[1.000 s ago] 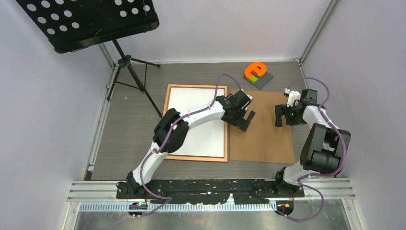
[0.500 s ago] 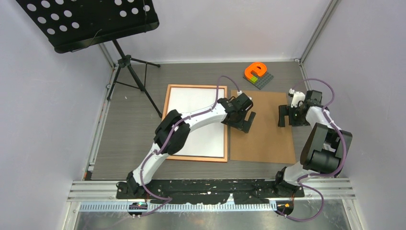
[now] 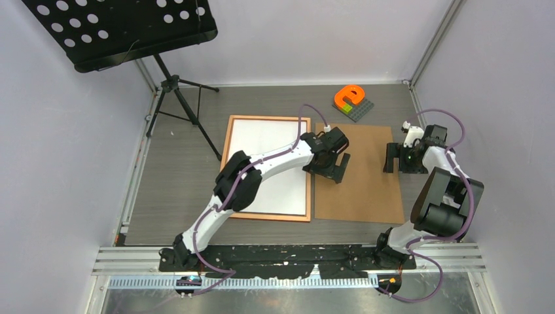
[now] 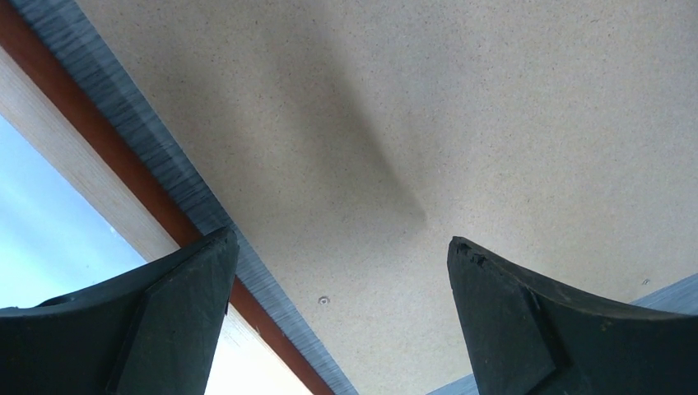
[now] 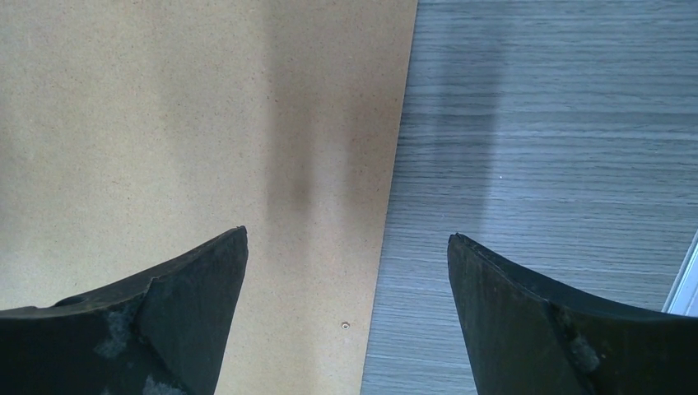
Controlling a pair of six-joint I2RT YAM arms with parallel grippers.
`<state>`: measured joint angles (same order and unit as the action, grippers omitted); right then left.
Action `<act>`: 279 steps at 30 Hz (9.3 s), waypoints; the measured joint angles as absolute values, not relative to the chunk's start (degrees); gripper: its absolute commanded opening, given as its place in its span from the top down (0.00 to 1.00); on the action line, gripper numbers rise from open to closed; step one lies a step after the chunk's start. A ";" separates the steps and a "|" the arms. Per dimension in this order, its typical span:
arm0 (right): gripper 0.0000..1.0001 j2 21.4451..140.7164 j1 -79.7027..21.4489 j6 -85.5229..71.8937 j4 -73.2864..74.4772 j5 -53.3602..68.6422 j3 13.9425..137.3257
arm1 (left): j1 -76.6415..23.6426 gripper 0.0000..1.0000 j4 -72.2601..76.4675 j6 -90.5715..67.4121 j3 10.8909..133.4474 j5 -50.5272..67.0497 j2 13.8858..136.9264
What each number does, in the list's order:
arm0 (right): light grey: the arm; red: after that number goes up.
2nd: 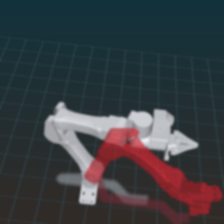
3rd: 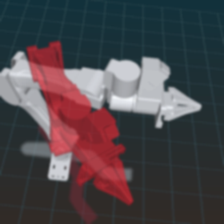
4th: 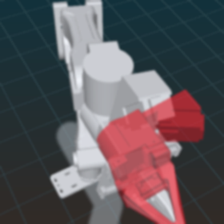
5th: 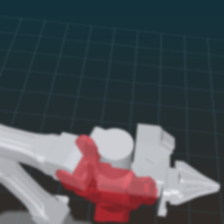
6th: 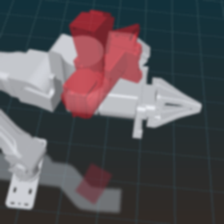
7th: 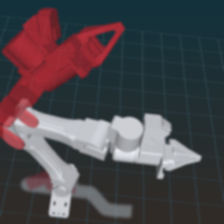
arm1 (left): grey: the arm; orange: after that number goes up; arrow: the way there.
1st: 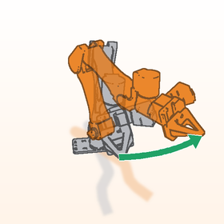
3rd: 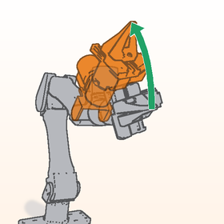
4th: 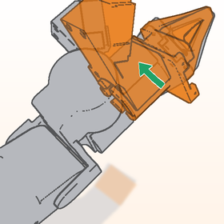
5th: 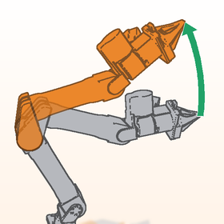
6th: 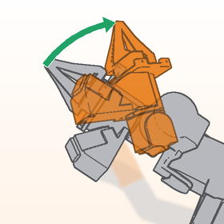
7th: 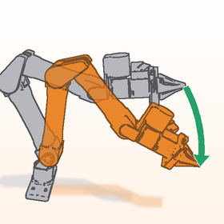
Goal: Put the photo into the frame
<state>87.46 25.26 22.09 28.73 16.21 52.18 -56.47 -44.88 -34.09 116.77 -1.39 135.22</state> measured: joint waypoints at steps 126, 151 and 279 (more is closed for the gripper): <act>0.19 93.23 31.31 29.26 39.70 35.46 62.59 | -50.11 0.05 -40.29 -32.73 117.08 21.39 137.47; 0.20 74.08 31.24 45.34 55.86 50.19 65.23 | -50.11 0.04 -42.26 -30.87 116.16 20.88 136.53; 0.12 71.64 -13.93 12.84 49.78 53.39 76.51 | -37.98 0.28 -37.17 -47.51 103.46 26.52 103.63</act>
<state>71.64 -13.93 12.84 49.78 53.39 76.51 -37.98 -37.17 -47.51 103.46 26.52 103.63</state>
